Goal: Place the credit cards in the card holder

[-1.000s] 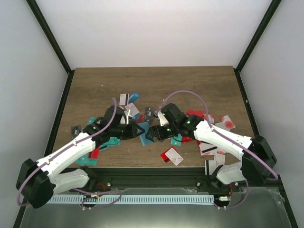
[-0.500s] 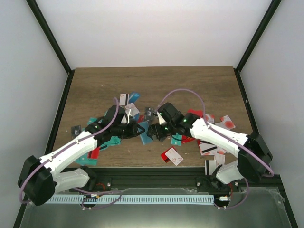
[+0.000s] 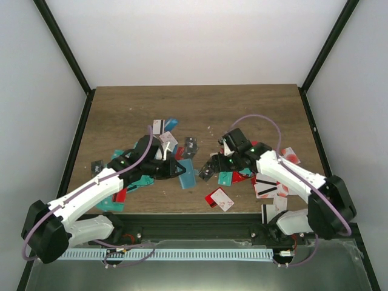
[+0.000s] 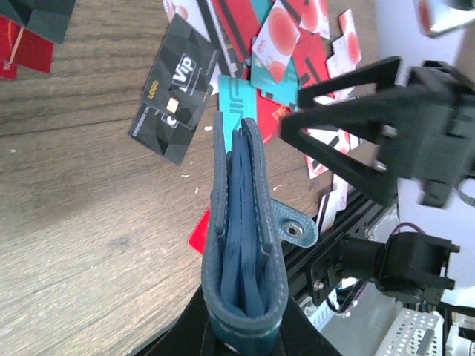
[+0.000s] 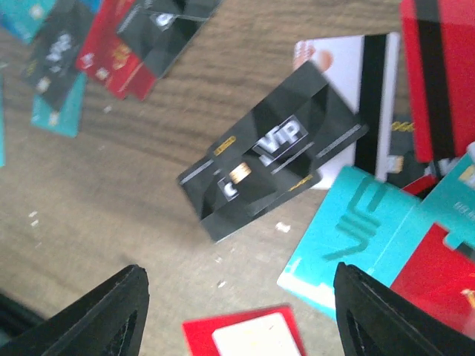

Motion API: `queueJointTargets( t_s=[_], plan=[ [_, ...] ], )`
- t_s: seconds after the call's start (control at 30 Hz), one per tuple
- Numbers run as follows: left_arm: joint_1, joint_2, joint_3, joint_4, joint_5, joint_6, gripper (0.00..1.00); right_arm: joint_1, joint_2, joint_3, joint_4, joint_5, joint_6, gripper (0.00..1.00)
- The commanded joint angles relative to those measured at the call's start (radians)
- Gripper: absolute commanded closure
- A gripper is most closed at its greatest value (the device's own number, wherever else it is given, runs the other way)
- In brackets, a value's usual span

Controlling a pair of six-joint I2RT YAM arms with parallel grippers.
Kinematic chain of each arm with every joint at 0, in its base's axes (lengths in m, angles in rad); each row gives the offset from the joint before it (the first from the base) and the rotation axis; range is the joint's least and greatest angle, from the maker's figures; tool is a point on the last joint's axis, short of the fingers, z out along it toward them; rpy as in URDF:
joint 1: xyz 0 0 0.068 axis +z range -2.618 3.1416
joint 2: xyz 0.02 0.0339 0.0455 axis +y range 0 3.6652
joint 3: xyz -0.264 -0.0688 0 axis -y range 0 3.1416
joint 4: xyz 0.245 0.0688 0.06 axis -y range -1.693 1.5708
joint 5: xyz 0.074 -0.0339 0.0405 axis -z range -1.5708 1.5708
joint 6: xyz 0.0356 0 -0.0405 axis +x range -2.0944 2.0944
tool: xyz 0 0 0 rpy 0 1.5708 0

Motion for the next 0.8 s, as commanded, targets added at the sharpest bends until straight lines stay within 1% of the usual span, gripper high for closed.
queueJointTargets(
  t_s=[0.0,0.13,0.27,0.47,0.67,0.77],
  plan=[
    [-0.001,0.016,0.030,-0.059,-0.012,0.045,0.96,0.002,-0.135,-0.057,0.064,-0.194,-0.043,0.30],
    [-0.001,0.046,0.024,-0.086,-0.005,0.059,0.96,0.002,-0.181,-0.136,0.157,-0.414,-0.046,0.30],
    [-0.001,0.084,0.011,-0.095,0.010,0.084,0.96,0.003,-0.150,-0.176,0.190,-0.533,-0.037,0.33],
    [-0.002,0.121,-0.011,-0.065,0.040,0.071,0.96,0.022,-0.067,-0.183,0.227,-0.602,-0.051,0.31],
    [-0.002,0.151,-0.017,-0.032,0.064,0.069,0.96,0.086,0.057,-0.135,0.226,-0.573,-0.057,0.31],
    [-0.002,0.154,-0.015,-0.021,0.074,0.069,0.96,0.105,0.092,-0.119,0.245,-0.558,-0.046,0.34]
  ],
)
